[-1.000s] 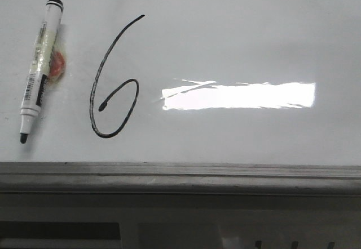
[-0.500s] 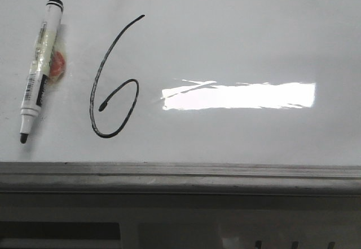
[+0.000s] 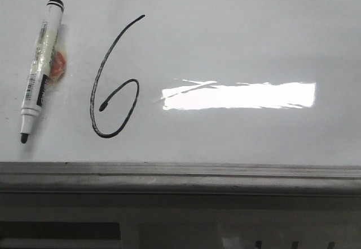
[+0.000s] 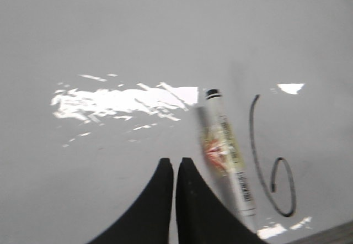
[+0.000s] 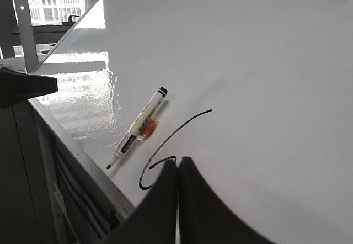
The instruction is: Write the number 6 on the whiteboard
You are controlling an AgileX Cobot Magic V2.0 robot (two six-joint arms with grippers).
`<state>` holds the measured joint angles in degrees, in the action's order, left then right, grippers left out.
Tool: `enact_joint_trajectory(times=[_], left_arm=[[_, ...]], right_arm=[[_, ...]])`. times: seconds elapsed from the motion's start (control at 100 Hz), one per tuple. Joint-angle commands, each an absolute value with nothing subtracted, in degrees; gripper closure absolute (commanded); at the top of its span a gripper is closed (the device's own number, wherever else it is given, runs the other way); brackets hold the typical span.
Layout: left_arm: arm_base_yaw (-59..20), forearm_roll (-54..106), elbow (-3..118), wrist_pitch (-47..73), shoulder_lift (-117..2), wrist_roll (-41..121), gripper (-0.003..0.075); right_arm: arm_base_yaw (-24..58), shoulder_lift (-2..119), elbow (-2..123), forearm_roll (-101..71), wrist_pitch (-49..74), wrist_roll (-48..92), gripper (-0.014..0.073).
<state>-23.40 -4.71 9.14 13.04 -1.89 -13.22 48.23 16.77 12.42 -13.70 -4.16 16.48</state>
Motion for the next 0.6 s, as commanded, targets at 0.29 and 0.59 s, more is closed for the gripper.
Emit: enact_joint_trajectory(times=[0.29,0.59], left_arm=[[-5.2,-1.8,-0.3,6.8,2.1,-13.4,0.0741],[-3.7,-1.5,-1.4,14.8,2.0,-13.4,0.0741]], right_arm=[[48.4,17.1,13.8,-13.1,-8.4,17.0,0.0657],[48.4,17.1,13.8,-13.1,-8.4,17.0,0.0657]])
